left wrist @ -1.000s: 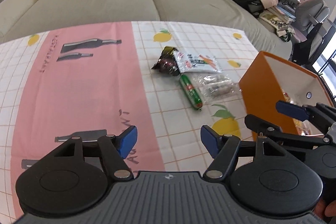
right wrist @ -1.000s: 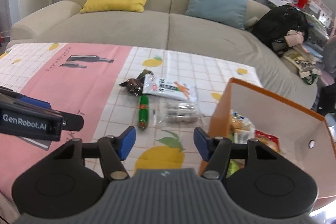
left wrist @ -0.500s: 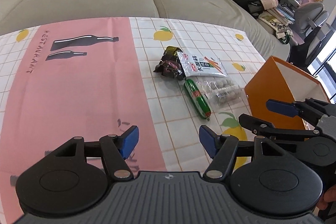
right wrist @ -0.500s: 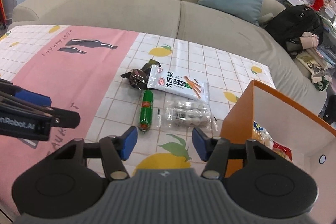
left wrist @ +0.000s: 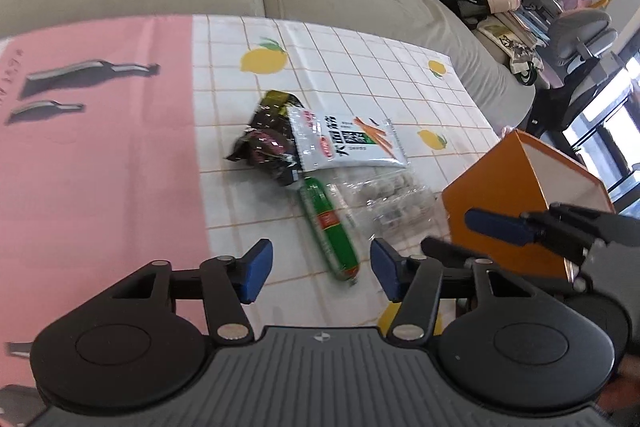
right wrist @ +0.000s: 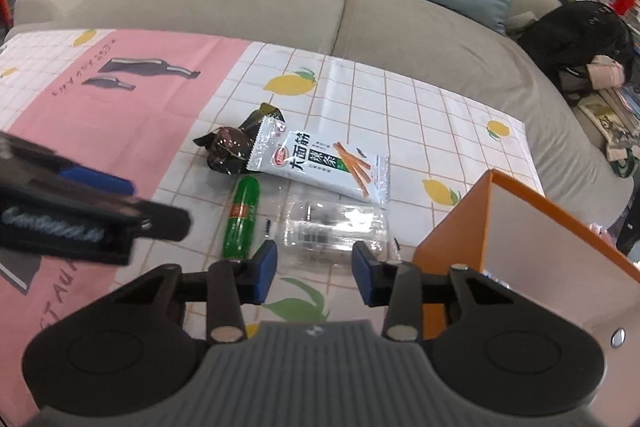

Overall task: Organize snacks
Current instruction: 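Move both open tools back to the remaining snacks on the table, then grasp the green sausage with the left tool while the right grasps the clear white-ball bag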

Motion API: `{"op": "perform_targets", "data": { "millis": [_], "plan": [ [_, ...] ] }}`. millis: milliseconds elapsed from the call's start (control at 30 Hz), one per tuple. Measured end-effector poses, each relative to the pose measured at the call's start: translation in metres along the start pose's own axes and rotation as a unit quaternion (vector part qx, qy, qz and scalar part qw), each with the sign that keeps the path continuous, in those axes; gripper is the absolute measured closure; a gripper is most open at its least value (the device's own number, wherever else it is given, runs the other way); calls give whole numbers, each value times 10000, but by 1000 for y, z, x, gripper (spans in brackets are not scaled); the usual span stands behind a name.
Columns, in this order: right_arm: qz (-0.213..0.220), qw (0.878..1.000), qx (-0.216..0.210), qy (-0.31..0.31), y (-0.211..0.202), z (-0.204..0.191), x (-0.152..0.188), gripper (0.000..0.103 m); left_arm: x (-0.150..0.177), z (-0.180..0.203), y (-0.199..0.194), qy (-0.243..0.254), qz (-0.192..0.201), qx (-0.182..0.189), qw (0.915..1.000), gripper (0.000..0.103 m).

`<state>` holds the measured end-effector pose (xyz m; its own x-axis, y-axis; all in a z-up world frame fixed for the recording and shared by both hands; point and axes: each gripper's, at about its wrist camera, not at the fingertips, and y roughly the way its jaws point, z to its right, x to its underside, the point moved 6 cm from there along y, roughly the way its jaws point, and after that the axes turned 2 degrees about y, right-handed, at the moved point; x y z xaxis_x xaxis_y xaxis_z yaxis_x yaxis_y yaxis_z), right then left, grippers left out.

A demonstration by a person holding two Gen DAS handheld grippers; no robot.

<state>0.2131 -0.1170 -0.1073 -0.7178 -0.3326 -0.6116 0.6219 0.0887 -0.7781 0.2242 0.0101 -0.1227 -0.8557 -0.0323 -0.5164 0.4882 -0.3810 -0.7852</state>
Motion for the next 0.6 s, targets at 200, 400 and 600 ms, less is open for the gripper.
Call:
{"op": "perform_targets", "data": {
  "millis": [200, 400, 600],
  "plan": [
    [-270, 9968, -121, -747, 12, 1, -5, 64, -7, 8, 32, -68, -314, -38, 9995, 46],
    [-786, 9862, -562, -1343, 26, 0, -9, 63, -7, 8, 51, -7, -586, -352, 9977, 56],
    [-1128, 9721, -808, -1892, 42, 3, -14, 59, -4, 8, 60, -45, -745, -294, 9968, 72]
  ]
}}
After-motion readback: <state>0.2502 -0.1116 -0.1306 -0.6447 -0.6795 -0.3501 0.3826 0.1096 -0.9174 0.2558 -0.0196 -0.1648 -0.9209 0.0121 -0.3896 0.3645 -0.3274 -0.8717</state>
